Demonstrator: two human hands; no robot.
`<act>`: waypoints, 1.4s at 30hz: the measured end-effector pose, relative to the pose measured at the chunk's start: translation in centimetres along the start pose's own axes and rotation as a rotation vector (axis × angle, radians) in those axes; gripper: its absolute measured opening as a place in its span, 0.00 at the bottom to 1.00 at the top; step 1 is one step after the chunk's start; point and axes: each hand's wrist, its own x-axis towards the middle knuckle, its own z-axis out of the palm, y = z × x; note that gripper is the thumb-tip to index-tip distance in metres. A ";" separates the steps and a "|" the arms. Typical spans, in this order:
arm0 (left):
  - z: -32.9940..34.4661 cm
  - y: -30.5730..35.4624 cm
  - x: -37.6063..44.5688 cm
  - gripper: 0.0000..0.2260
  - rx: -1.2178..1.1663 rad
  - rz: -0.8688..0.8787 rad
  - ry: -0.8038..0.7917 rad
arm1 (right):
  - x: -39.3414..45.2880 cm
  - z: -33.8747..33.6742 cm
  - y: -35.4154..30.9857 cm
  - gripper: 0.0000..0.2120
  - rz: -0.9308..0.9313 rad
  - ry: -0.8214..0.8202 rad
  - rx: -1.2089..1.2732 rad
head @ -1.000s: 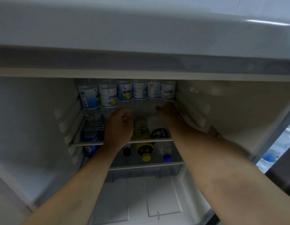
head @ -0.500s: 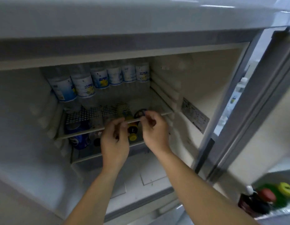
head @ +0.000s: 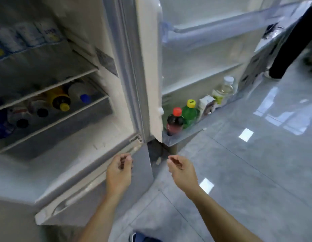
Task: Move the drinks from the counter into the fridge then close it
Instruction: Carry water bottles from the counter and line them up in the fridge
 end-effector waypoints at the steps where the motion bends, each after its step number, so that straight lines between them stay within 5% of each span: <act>1: 1.3 -1.0 -1.5 0.08 0.010 -0.043 -0.038 | -1.1 -2.1 2.1 0.04 0.054 0.033 -0.010; 10: 6.1 -9.8 -12.4 0.05 0.300 -0.376 -0.473 | -12.7 -16.4 16.9 0.09 0.559 0.348 0.041; 20: 4.9 -16.8 -11.5 0.09 0.749 -0.667 -0.692 | -23.6 -20.4 24.1 0.11 0.999 0.537 0.124; 33: 24.9 -11.5 -7.1 0.07 0.616 -0.571 -0.917 | -26.9 -21.2 25.6 0.10 1.225 0.689 0.202; 42: 39.7 -6.3 -6.8 0.06 0.603 -0.498 -0.941 | -22.3 -30.9 30.2 0.10 1.323 0.714 0.236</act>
